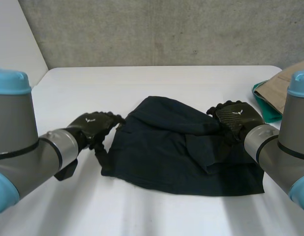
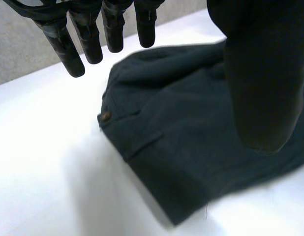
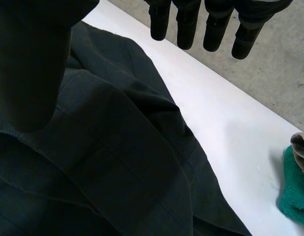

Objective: Fold the laundry.

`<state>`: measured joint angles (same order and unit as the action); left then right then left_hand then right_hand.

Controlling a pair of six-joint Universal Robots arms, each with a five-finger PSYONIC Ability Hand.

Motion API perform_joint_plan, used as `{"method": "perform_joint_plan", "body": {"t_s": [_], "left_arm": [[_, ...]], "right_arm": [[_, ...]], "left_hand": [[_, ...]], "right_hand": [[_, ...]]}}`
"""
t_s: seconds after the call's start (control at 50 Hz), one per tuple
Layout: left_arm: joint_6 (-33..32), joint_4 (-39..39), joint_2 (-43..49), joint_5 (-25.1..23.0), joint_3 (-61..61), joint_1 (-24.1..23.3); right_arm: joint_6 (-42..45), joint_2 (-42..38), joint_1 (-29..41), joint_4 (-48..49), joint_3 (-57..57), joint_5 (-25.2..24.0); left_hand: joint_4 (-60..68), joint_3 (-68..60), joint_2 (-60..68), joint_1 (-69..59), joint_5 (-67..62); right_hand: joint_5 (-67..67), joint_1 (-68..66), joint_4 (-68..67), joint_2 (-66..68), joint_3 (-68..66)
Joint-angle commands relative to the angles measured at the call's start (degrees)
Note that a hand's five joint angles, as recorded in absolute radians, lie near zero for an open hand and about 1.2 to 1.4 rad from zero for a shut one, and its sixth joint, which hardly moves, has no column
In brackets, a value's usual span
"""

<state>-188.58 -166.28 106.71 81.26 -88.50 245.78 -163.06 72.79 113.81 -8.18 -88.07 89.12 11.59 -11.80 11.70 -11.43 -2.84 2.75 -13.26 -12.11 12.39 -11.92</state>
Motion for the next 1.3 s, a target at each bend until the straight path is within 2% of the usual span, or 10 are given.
{"method": "perform_joint_plan", "body": {"t_s": [0.02, 0.18, 0.38, 0.52, 0.72, 0.9, 1.06, 1.22, 1.26, 1.3], "left_arm": [[-7.85, -9.4, 0.87, -0.67, -8.96, 0.49], [-11.2, -22.58, 4.82, -1.11, -12.66, 0.58], [-11.64, -23.92, 8.95, -0.93, -12.31, -0.74], [-12.87, -24.88, 11.16, -0.32, -11.0, -1.71], [-14.46, -34.44, 3.79, 10.92, 9.17, 1.8], [-2.69, -35.78, 4.12, 10.85, 30.04, -1.97], [9.35, -34.9, 6.31, 0.5, 22.26, -11.19], [13.15, -37.79, 11.23, -9.62, 6.0, -17.08], [12.36, -39.46, 11.94, -10.51, 3.87, -16.92], [10.35, -41.31, 11.51, -10.6, 0.98, -16.13]], "right_arm": [[0.02, -0.19, -0.87, 2.9, -2.63, -0.35], [1.42, -0.46, -1.05, 5.02, -4.74, -0.44], [2.13, -0.28, -1.66, 6.07, -6.5, -0.44], [2.83, -0.2, -1.84, 7.22, -7.64, -0.35], [3.27, 2.26, -2.19, 7.04, -7.29, -0.17], [3.01, 3.67, -3.25, 7.22, -7.56, -0.17], [3.01, 3.41, -4.83, 7.92, -8.0, -0.44], [3.18, 2.44, -6.06, 9.06, -8.0, -0.52], [3.18, 2.18, -6.06, 9.15, -8.0, -0.7], [3.27, 1.74, -6.06, 9.59, -8.08, -1.22]], "left_hand": [[2.65, -2.44, 2.54, -2.81, -1.4], [13.43, -13.21, 13.31, -13.59, -12.17], [19.12, -18.91, 19.01, -19.28, -17.87], [68.37, -68.16, 68.26, -68.53, -67.12], [68.41, -68.2, 68.3, -68.57, -67.16], [68.41, -68.2, 68.3, -68.57, -67.16], [68.41, -68.2, 68.3, -68.57, -67.16], [68.41, -68.2, 68.3, -68.57, -67.16], [40.33, -40.12, 40.22, -40.49, -39.08], [-1.59, 1.8, -1.7, 1.43, 2.84]], "right_hand": [[-2.75, 3.26, 2.11, -2.39, 1.92], [-2.75, 3.26, 2.11, -2.39, 1.92], [-2.75, 3.26, 2.11, -2.39, 1.92], [-2.75, 3.26, 2.11, -2.39, 1.92], [-2.75, 3.26, 2.11, -2.39, 1.92], [-2.75, 3.26, 2.11, -2.39, 1.92], [-2.75, 3.26, 2.11, -2.39, 1.92], [-2.75, 3.26, 2.11, -2.39, 1.92], [-2.75, 3.26, 2.11, -2.39, 1.92], [-2.75, 3.26, 2.11, -2.39, 1.92]]}}
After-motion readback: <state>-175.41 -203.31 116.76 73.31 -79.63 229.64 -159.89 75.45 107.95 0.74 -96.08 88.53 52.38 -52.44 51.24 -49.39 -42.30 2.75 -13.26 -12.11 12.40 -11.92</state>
